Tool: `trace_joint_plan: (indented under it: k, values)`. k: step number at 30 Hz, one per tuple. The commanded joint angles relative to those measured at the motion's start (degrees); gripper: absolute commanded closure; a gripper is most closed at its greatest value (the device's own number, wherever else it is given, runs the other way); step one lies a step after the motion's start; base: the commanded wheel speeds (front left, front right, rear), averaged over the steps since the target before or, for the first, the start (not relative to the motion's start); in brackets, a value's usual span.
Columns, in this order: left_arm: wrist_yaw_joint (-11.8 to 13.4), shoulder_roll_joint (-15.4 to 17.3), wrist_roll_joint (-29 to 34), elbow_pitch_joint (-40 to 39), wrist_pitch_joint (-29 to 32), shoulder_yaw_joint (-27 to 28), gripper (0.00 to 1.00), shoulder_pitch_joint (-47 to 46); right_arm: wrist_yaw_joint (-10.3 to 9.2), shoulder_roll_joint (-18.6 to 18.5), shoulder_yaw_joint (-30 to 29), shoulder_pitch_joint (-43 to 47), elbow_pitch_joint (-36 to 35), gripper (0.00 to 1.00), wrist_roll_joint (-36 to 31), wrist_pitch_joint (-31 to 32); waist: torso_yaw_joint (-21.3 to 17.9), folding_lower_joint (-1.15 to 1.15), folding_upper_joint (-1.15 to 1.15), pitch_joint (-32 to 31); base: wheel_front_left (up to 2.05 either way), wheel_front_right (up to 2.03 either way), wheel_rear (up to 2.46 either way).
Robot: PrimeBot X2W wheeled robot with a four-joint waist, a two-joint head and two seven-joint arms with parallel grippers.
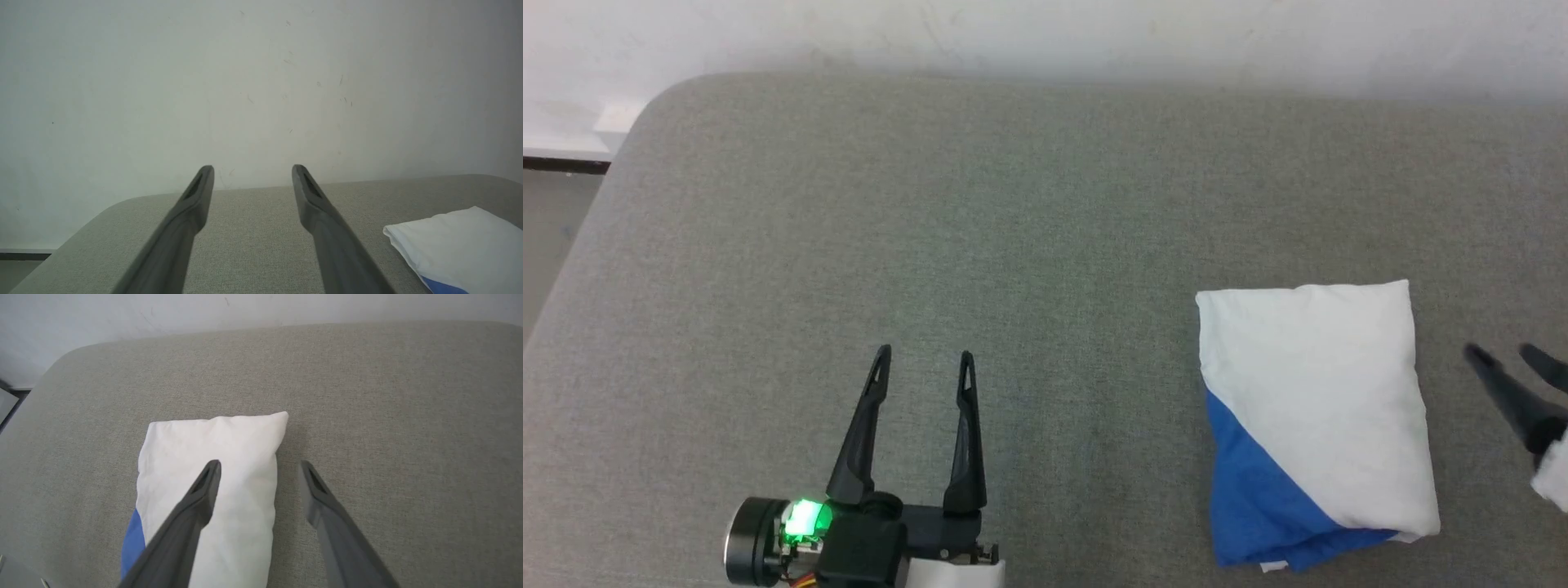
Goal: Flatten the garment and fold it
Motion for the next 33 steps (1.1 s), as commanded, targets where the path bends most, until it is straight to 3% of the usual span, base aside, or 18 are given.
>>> trace_joint_plan:
  k: [1, 11, 25, 26, 27, 28, 33]
  values:
    - [0.0, -0.2, 0.7, -0.2, -0.3, 0.0, 0.00, 0.1, -0.05, 0.3, -1.8, 2.0, -0.6, 0.00, 0.3, -0.3, -0.7, 0.00, 0.00, 1.5, 0.00, 0.00, 0.00]
    - [0.0, -1.1, 1.9, 0.4, -0.3, -1.2, 0.00, -1.8, -0.05, 4.9, -2.0, 2.7, 3.6, 0.00, 0.8, 1.6, 0.6, 0.00, 0.00, 4.3, 0.00, 0.00, 0.00]
    - [-0.1, -1.4, 2.2, 0.8, -0.3, -2.6, 0.00, -2.9, -0.05, 4.3, 0.6, -1.2, 16.4, 0.00, -2.5, 2.2, 4.5, 0.00, 0.00, 5.9, 0.00, 0.00, 0.00]
    - [-0.1, -1.3, 2.3, 0.9, -0.3, -2.7, 0.00, -3.1, -0.05, 4.4, 1.0, -1.3, 17.4, 0.28, -2.6, 2.5, 4.6, 0.00, 0.00, 5.9, 0.00, 0.00, 0.00]
    - [-0.2, -1.3, 2.4, 0.9, -0.3, -2.9, 0.00, -3.3, -0.05, 4.2, 1.5, -1.5, 18.1, 0.82, -3.0, 2.8, 4.7, 0.00, 0.00, 5.8, 0.00, 0.00, 0.00]
    - [-0.3, -1.2, 2.6, 1.0, -0.3, -3.0, 0.00, -3.5, -0.05, 4.0, 2.0, -1.5, 18.8, 1.00, -3.4, 3.0, 4.8, 0.00, 0.00, 5.7, 0.00, 0.00, 0.00]
    - [-0.5, -0.7, 2.9, 1.6, -0.3, -3.5, 0.00, -4.0, -0.05, 3.5, 3.0, -2.3, 20.2, 1.00, -5.0, 0.4, 4.3, 0.00, 0.00, 4.2, 0.00, 0.00, 0.00]
